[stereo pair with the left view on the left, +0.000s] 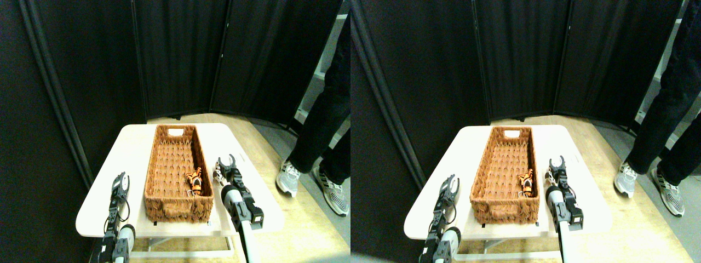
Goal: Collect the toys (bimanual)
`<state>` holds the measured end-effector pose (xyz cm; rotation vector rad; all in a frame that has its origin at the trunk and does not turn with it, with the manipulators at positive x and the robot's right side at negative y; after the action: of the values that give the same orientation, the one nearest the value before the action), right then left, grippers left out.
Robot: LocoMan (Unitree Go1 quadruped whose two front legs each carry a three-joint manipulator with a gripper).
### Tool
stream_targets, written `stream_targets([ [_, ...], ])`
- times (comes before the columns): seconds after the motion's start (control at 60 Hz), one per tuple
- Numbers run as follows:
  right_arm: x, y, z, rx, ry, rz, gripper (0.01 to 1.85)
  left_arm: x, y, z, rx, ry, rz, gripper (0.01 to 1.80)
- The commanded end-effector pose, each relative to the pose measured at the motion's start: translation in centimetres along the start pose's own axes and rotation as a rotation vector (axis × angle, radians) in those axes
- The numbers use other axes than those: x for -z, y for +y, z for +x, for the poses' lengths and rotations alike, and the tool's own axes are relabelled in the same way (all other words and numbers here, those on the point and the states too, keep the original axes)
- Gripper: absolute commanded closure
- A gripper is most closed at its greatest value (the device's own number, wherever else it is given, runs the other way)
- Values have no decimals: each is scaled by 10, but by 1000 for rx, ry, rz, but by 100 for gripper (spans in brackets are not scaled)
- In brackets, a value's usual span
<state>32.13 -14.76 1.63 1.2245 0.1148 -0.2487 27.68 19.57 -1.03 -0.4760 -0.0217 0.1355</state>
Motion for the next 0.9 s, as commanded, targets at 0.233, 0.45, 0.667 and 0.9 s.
stream_targets([
  [0.233, 0, -26, 14, 83, 28, 33, 95, -3, -7, 3, 21, -12, 5, 178],
  [0.45, -3, -28, 18, 91, 47, 14, 75, 1, -10, 2, 14, -10, 8, 178],
  [0.667, -5, -42, 36, 170, -21, 57, 86, -1, -11, 2, 13, -16, 18, 179],
  [0.9, -5, -51, 50, 197, -27, 92, 97, 1, -14, 6, 19, -11, 10, 179],
])
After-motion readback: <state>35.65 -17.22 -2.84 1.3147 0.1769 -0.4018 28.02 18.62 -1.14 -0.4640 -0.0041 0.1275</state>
